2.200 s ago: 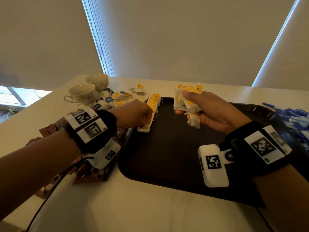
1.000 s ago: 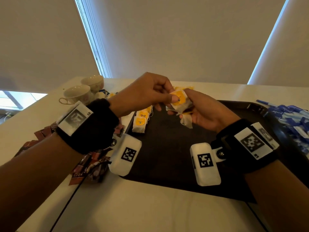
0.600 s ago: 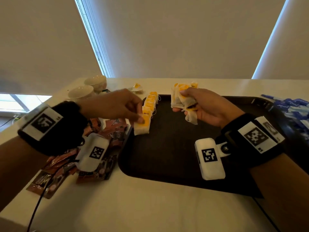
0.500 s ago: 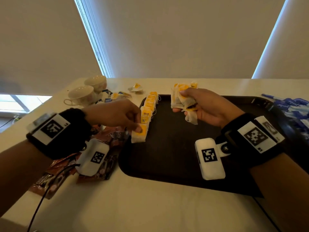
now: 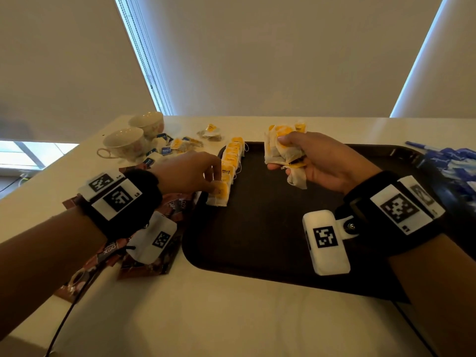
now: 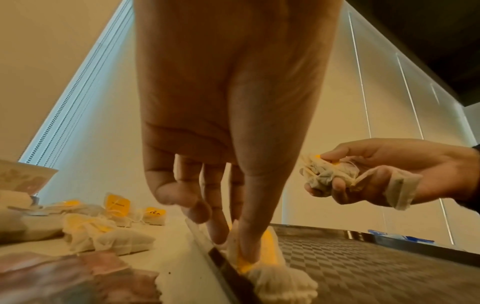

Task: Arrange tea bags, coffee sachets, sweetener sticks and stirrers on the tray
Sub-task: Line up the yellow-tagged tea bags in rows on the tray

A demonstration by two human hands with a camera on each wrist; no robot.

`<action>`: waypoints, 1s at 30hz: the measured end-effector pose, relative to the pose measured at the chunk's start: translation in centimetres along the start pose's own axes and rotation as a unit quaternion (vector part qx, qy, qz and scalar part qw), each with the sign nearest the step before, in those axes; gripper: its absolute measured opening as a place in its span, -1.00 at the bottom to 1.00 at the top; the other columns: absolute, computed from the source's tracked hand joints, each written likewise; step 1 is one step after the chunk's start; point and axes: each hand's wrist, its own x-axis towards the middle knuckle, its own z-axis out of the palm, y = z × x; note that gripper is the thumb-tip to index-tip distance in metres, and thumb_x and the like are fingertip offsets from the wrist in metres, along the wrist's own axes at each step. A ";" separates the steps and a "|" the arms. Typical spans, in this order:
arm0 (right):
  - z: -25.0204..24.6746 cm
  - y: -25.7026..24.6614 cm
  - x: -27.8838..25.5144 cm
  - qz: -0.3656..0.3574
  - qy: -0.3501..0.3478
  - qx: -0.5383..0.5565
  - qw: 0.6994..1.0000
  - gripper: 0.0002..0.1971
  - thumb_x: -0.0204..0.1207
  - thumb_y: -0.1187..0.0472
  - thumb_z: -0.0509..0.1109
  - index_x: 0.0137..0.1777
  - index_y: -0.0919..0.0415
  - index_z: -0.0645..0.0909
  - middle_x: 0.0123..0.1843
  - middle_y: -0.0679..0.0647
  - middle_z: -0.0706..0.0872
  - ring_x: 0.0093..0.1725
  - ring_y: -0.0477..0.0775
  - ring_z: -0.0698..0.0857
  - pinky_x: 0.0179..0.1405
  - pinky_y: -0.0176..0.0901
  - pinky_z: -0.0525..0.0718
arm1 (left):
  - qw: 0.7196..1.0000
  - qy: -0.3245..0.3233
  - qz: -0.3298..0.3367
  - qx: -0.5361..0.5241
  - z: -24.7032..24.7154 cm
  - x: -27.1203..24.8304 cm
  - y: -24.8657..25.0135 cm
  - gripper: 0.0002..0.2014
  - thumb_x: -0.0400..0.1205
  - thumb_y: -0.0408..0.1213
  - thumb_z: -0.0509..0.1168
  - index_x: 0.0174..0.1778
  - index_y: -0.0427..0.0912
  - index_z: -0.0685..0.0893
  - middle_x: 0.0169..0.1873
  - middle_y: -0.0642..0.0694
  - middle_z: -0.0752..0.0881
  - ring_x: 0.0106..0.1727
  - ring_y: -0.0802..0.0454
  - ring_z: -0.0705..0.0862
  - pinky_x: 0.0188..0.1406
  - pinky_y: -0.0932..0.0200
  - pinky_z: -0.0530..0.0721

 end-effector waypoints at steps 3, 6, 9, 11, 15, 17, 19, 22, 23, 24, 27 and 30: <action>0.1 0.0 0.0 0.002 -0.003 -0.003 1.000 -0.66 0.65 0.21 0.21 0.40 0.25 0.40 0.04 0.26 0.72 -0.21 0.03 0.79 -0.52 -0.31 0.65 | 0.999 0.046 0.016 -0.006 0.2 -0.4 -0.2 -0.71 0.49 -0.07 0.45 0.06 0.06 0.54 -0.07 0.15 0.61 0.00 0.12 0.59 0.02 0.09 0.64; 0.1 0.1 0.0 0.001 -0.003 -0.007 1.000 -0.65 0.65 0.20 0.21 0.41 0.24 0.40 0.04 0.24 0.72 -0.19 0.03 0.78 -0.52 -0.30 0.65 | 0.994 0.084 0.066 0.014 0.0 -1.1 0.6 -0.73 0.46 -0.12 0.49 -0.12 0.11 0.49 -0.17 0.20 0.49 -0.10 0.18 0.51 -0.19 0.37 0.47; 0.2 0.1 -0.1 0.001 -0.006 -0.007 1.000 -0.66 0.65 0.21 0.21 0.40 0.25 0.41 0.03 0.24 0.73 -0.19 0.04 0.78 -0.50 -0.31 0.66 | 0.997 0.025 0.068 0.035 0.2 -1.8 1.8 -0.84 0.52 -0.19 0.45 -0.08 0.02 0.59 -0.18 0.20 0.52 -0.14 0.22 0.53 -0.23 0.44 0.47; 0.3 0.1 -0.1 0.001 -0.008 -0.007 1.000 -0.65 0.65 0.21 0.21 0.41 0.27 0.40 0.03 0.25 0.73 -0.18 0.05 0.78 -0.50 -0.30 0.66 | 0.997 -0.003 0.068 0.035 0.4 -1.9 2.1 -0.80 0.56 -0.24 0.41 0.08 -0.05 0.64 -0.06 0.12 0.57 -0.04 0.20 0.56 -0.09 0.40 0.54; 0.3 0.2 0.0 0.002 -0.008 -0.009 1.000 -0.62 0.65 0.21 0.21 0.44 0.28 0.39 0.05 0.26 0.72 -0.20 0.04 0.79 -0.51 -0.31 0.65 | 0.998 -0.010 0.050 0.034 0.4 -1.5 2.5 -0.71 0.57 -0.28 0.40 0.21 -0.12 0.62 0.09 0.02 0.60 0.07 0.15 0.57 0.06 0.33 0.55; 0.3 0.1 0.0 0.003 -0.009 -0.011 1.000 -0.61 0.65 0.21 0.21 0.44 0.28 0.38 0.08 0.26 0.71 -0.19 0.04 0.79 -0.51 -0.31 0.65 | 0.998 -0.015 0.042 0.036 0.3 -1.4 2.7 -0.68 0.56 -0.28 0.40 0.24 -0.13 0.60 0.12 0.00 0.59 0.10 0.13 0.57 0.10 0.30 0.57; 0.4 0.1 -0.1 0.004 -0.011 -0.015 1.000 -0.61 0.65 0.20 0.21 0.45 0.27 0.37 0.10 0.26 0.71 -0.18 0.04 0.79 -0.51 -0.31 0.65 | 0.999 -0.015 0.039 0.034 0.3 -1.3 2.7 -0.66 0.55 -0.28 0.41 0.24 -0.13 0.60 0.13 -0.01 0.59 0.11 0.11 0.58 0.10 0.28 0.58; 0.4 0.1 -0.1 0.007 -0.019 -0.018 1.000 -0.63 0.66 0.21 0.20 0.43 0.28 0.38 0.07 0.26 0.72 -0.16 0.05 0.79 -0.52 -0.31 0.64 | 0.998 -0.021 0.038 0.049 0.4 -1.1 2.6 -0.68 0.55 -0.27 0.42 0.22 -0.12 0.61 0.13 -0.02 0.61 0.11 0.10 0.59 0.13 0.25 0.61; 0.5 0.1 -0.2 0.009 -0.023 -0.019 1.000 -0.64 0.66 0.21 0.19 0.42 0.28 0.39 0.05 0.25 0.73 -0.16 0.05 0.79 -0.52 -0.31 0.64 | 0.998 -0.027 0.036 0.049 0.4 -0.9 2.4 -0.69 0.55 -0.26 0.42 0.21 -0.11 0.62 0.12 -0.01 0.62 0.11 0.10 0.60 0.14 0.22 0.61; 0.5 0.1 -0.3 0.010 -0.028 -0.021 0.999 -0.65 0.66 0.21 0.19 0.41 0.28 0.40 0.04 0.24 0.73 -0.16 0.04 0.79 -0.52 -0.31 0.65 | 0.998 -0.029 0.035 0.043 0.2 -0.8 2.3 -0.70 0.54 -0.24 0.43 0.19 -0.10 0.63 0.10 0.01 0.63 0.10 0.11 0.61 0.15 0.20 0.62; 0.7 0.1 -0.5 0.010 -0.047 -0.020 0.999 -0.71 0.67 0.23 0.17 0.35 0.28 0.43 0.02 0.24 0.74 -0.19 0.03 0.79 -0.52 -0.31 0.65 | 0.997 0.048 0.051 -0.030 -0.8 -0.6 2.4 -0.78 0.52 -0.13 0.44 0.05 -0.04 0.68 -0.07 0.13 0.67 -0.03 0.21 0.67 -0.05 0.27 0.66; 0.8 0.0 -0.6 0.010 -0.062 -0.027 0.998 -0.76 0.66 0.26 0.15 0.28 0.26 0.47 -0.01 0.21 0.76 -0.20 0.03 0.80 -0.52 -0.30 0.65 | 0.957 0.218 0.075 -0.174 -1.8 -0.7 3.9 -0.87 0.55 -0.09 0.40 -0.10 -0.04 0.67 -0.23 0.15 0.70 -0.21 0.27 0.69 -0.35 0.42 0.65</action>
